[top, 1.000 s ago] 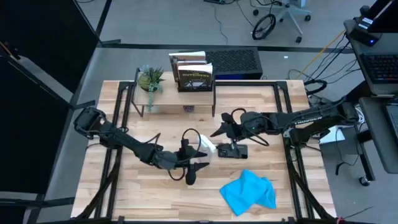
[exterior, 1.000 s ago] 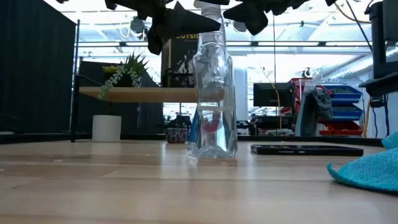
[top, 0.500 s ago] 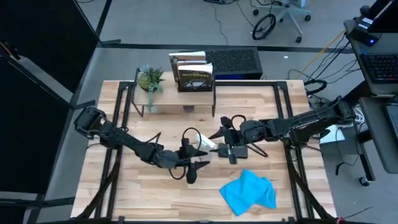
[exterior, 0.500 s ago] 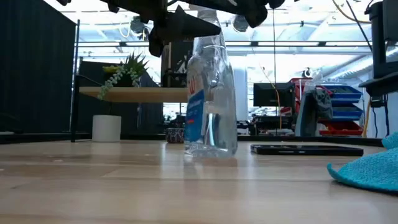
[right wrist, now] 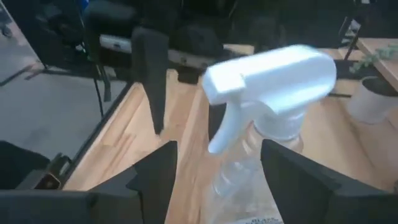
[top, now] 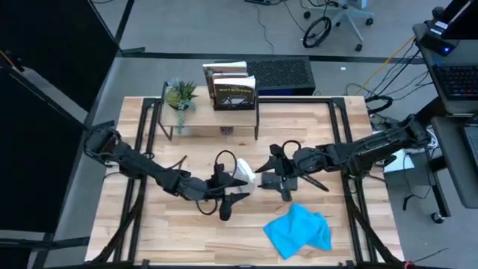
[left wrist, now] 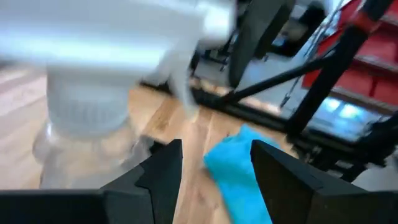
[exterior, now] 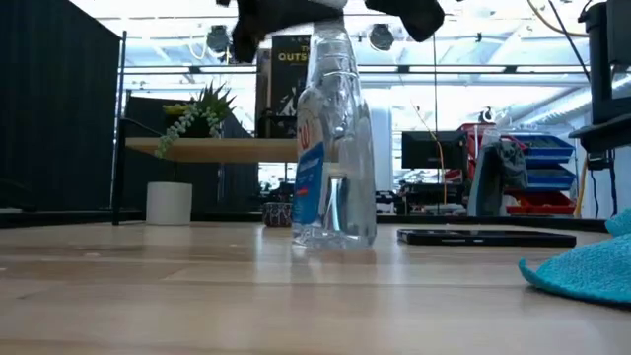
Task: Apply microfiber cloth
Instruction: Spray the back of the black cellphone using the transparent spray bottle
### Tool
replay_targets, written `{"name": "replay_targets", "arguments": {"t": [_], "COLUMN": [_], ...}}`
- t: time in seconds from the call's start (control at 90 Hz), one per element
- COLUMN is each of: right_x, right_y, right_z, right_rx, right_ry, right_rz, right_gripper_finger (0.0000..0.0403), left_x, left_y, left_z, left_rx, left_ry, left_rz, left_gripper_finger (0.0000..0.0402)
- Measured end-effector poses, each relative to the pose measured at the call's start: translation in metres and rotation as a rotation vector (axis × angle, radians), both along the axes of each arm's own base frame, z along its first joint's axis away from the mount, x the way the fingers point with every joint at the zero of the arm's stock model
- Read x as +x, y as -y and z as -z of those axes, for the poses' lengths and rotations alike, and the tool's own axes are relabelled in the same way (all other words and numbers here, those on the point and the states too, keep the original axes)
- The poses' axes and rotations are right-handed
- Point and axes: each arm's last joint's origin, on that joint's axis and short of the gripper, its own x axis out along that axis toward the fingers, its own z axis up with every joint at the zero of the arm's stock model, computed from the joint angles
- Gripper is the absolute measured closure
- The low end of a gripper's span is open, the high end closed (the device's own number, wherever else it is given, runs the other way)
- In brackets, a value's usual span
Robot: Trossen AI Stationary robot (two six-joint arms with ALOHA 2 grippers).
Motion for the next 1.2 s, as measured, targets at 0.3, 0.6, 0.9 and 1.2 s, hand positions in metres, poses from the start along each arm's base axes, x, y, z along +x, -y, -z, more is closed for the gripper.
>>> {"name": "replay_targets", "arguments": {"t": [0.3,0.6,0.9,1.2], "right_x": [0.015,0.006,-0.011,0.018], "right_y": [-0.01,-0.01,-0.006,0.028], "right_z": [0.016,0.014,0.029,0.068], "right_rx": [-0.001,-0.019,0.0,-0.352], "right_ry": [-0.006,-0.055,-0.3,-0.372], "right_rz": [-0.02,-0.031,0.085,0.39], "right_gripper_finger": [0.0188,0.0188,0.0188,0.0188], "left_x": [-0.003,-0.002,-0.026,-0.021], "left_y": [-0.002,-0.006,-0.011,-0.002], "left_z": [0.009,0.01,-0.003,0.034], "left_rx": [0.047,0.055,0.122,0.055], "left_ry": [-0.107,-0.12,-0.241,-0.35], "left_rz": [-0.003,-0.025,-0.041,-0.074], "left_gripper_finger": [0.0224,0.0224,0.0224,0.0224]}}
